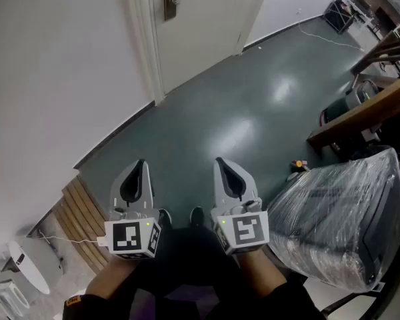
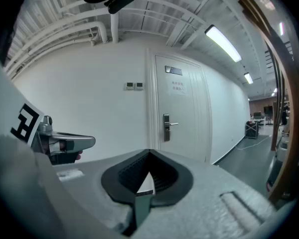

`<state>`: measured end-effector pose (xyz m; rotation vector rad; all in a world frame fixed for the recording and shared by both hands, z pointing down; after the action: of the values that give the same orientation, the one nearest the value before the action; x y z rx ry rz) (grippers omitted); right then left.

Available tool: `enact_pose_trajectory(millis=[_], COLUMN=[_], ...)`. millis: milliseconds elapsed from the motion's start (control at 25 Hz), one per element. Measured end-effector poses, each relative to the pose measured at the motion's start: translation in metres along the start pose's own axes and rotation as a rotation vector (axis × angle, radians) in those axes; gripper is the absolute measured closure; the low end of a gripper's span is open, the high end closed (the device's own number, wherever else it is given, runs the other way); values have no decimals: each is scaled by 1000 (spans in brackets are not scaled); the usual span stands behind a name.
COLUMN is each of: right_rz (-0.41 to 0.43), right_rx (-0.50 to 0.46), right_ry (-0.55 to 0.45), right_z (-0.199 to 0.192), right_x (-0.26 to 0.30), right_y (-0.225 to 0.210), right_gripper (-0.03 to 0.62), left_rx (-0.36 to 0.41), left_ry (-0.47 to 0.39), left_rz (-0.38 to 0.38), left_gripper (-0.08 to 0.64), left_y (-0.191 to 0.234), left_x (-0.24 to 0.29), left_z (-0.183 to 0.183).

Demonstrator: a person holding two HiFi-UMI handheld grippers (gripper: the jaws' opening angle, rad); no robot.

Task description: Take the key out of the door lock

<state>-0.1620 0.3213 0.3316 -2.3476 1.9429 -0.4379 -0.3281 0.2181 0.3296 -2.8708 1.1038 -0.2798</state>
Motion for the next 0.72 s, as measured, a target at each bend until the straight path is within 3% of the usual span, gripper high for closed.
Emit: enact_pose_trajectory(millis=[720], right_rz=[29], right_rx=[62], right_ry=[-23], right_z=[6], right_x=[-8], right_y=[-8], right_gripper=[601], left_rx=[21], left_ry=[-12], left_rz=[0], left_gripper=[541], left_y=[-8], left_x=[-6], left_z=[0])
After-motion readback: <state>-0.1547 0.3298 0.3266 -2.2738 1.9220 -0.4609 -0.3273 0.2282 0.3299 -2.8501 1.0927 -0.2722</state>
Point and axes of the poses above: the fingertips, and each gripper's own axes: x forward along the fingers, y to its left, z out of its top, the point moved 6 cm from there along -x, backward along the fingers, and after that the axes turned 12 degrees about x, right-handed, at the moved point
